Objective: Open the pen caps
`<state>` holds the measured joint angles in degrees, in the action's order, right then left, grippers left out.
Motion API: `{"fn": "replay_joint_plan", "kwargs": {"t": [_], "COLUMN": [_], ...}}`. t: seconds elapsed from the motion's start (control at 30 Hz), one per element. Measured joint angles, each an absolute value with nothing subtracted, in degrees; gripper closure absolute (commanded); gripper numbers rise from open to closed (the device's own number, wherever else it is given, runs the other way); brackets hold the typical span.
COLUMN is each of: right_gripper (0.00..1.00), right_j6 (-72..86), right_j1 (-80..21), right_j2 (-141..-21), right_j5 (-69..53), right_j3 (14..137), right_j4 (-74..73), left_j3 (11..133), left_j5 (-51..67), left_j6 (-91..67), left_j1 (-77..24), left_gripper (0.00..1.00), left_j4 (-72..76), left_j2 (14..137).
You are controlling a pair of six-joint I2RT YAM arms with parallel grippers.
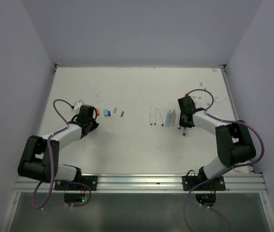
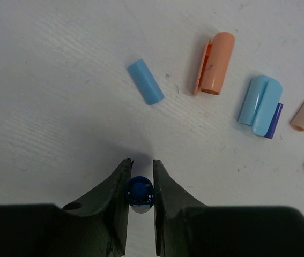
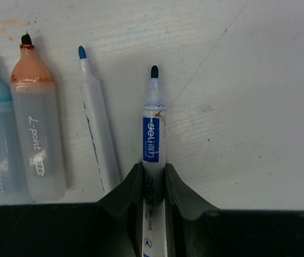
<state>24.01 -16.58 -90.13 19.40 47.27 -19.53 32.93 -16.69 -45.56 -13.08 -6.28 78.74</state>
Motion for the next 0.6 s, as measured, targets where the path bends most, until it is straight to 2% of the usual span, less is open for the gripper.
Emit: {"fn": "replay_joint_plan", "kwargs": {"t": [0.3,0.37,0.4,0.43,0.5,0.6], "right_gripper": [0.99,0.97,0.95,0.94,0.93,0.91], "right_j6": [24.03,24.01,24.01,23.99,23.97,23.90], "right_j1": [-15.99,-15.94,-15.94,-15.94,-15.94,-15.94], "right_j2": [-94.11,-94.15,-94.19,-94.28,-94.56,-94.83], "right_j5": [18.85,18.59,18.52,18.52,18.48,18.46], "right_j3": [51.18,51.24,51.29,51.42,51.77,52.03], "right_j4": [-19.94,-19.92,-19.97,-20.03,-20.10,-20.14], "left_j3": [35.33,35.92,36.18,36.53,37.04,37.41], "left_j5": [-20.18,-19.90,-19.70,-19.44,-18.48,-17.12], "left_j6": [-45.98,-45.95,-45.95,-45.93,-45.95,-45.95], "left_j1": [-9.28,-8.12,-7.68,-7.11,-6.20,-5.19], "left_gripper": [0.98,0.89,0.77,0.70,0.66,0.66], "left_j4": [-1.98,-0.08,0.82,1.93,4.23,6.59], "left_j2": [84.71,86.13,86.72,87.48,88.86,90.02]}}
